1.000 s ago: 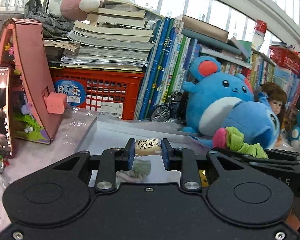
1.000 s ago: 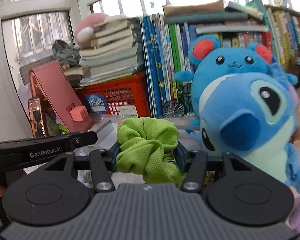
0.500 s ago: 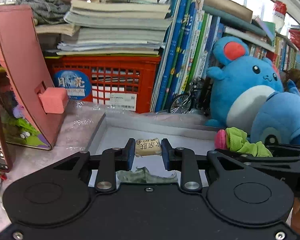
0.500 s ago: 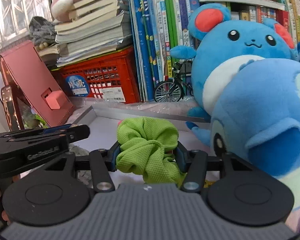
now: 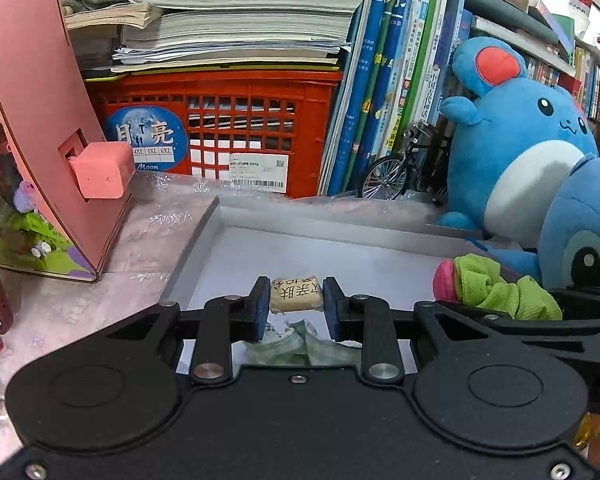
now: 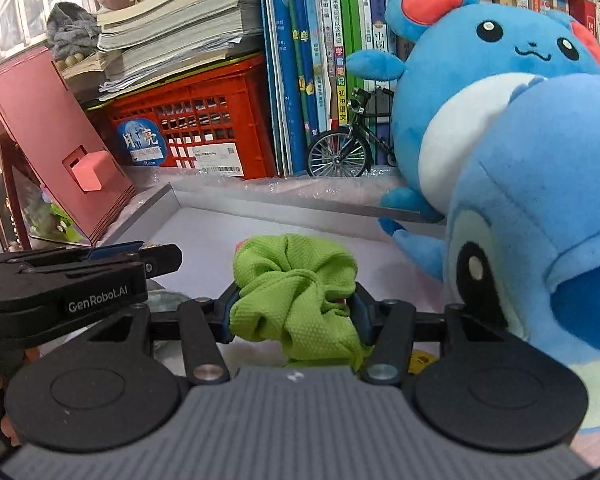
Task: Organize soft objects
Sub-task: 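Open the left tool to drop the packet while the right tool releases the scrunchie in the box, then lift both open tools away from the box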
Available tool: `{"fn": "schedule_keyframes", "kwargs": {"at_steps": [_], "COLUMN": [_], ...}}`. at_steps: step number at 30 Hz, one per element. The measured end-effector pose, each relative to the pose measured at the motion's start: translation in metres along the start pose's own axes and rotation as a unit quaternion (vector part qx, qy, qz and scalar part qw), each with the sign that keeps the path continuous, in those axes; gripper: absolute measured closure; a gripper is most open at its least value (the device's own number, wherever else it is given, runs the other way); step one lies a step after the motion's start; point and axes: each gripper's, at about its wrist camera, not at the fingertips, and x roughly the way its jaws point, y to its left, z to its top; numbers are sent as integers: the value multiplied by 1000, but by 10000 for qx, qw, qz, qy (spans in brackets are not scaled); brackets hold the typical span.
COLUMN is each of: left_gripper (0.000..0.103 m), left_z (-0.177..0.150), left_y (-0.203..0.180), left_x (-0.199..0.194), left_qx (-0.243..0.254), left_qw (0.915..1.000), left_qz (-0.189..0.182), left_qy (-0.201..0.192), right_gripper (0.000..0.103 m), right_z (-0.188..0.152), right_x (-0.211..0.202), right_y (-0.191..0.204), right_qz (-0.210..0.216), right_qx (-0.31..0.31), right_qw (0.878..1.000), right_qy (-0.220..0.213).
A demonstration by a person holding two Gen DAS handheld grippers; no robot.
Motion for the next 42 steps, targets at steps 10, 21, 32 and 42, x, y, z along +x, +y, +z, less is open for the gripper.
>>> {"fn": "schedule_keyframes", "kwargs": {"at_steps": [10,21,32,42], "left_gripper": [76,55,25,20], "left_z": [-2,-3,-4,-17], "left_y": [-2,3,7,-5], "left_x": [8,-5,-46,-97], "left_qx": [101,118,151,419], "left_qw": [9998,9998,9996,9967], "left_qz": [63,145,-30,-413], "left_qy": [135,69,-245,-551], "right_gripper": [29,15,0,0], "right_z": [-2,-4,-6,-33], "right_x": [5,-18,-76,-136], "right_y": [0,4,7,-8], "right_qz": [47,281,435,453], "right_qx": [27,-113,-512,-647], "right_qw": [9999,9995,9953,9888], "right_qy": [128,-45,-693,-1264]}}
